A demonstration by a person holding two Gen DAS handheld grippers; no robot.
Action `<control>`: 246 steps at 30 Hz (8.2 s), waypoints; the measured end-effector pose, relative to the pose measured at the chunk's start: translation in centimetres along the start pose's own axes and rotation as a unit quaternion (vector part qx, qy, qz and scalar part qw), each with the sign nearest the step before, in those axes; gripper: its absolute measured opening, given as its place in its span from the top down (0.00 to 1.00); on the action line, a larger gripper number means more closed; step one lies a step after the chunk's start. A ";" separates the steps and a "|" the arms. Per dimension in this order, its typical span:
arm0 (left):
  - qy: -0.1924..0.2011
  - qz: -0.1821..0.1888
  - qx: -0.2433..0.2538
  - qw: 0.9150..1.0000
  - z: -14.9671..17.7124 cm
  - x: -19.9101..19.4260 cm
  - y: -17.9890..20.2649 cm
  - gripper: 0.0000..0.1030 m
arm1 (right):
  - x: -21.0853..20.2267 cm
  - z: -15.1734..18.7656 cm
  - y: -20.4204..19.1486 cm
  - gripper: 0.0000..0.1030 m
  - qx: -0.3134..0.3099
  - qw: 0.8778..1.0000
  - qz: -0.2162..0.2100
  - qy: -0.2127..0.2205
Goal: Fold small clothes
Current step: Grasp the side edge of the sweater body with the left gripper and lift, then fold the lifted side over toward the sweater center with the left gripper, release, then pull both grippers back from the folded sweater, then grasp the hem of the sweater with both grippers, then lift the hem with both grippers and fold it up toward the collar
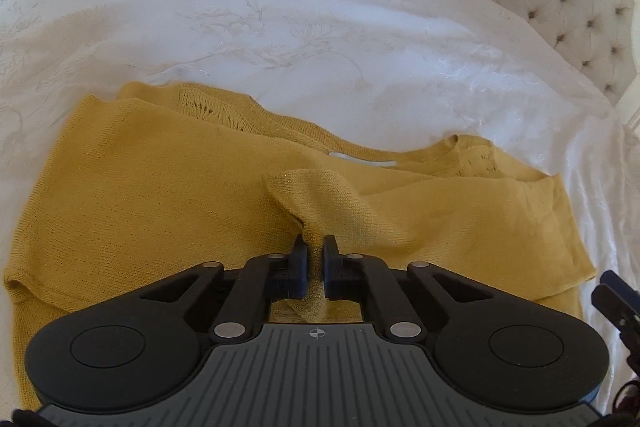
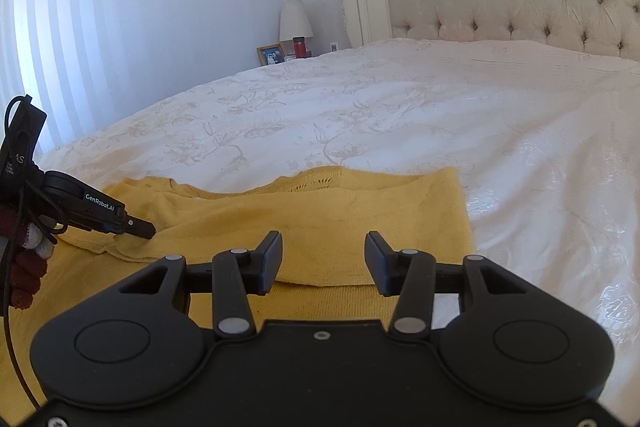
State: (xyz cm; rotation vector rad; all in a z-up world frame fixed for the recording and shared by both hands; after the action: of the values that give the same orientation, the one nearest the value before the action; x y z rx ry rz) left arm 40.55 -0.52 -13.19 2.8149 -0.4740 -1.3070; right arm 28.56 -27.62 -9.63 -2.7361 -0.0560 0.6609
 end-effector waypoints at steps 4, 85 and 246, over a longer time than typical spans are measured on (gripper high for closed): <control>0.058 -0.017 0.046 0.997 -1.4 -3.4 1.5 0.94 | 0.0 0.1 -0.1 0.47 -0.004 1.000 0.000 0.000; 0.043 -0.195 0.006 0.980 7.8 -8.1 -11.5 0.12 | 2.8 4.7 1.2 0.25 0.005 0.996 0.042 -0.074; 0.220 0.026 -0.120 0.968 8.1 -23.8 -8.8 0.95 | -10.5 -3.0 0.7 0.85 0.228 0.968 -0.094 -0.040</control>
State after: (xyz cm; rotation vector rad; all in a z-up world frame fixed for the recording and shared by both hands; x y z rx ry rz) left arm 22.42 15.36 -1.84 2.7408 -0.3409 -0.6413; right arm 20.50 -30.36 -2.76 -2.2311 -0.1588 0.6386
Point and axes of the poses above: each gripper's, at about its wrist camera, not at the fingertips, and x roughly the way its jaws point, y to its right, z to its underside, the point moved 7 cm from there along x, roughly the way its jaws point, and after that the axes turned 11 degrees about x, right-handed, at the moved point
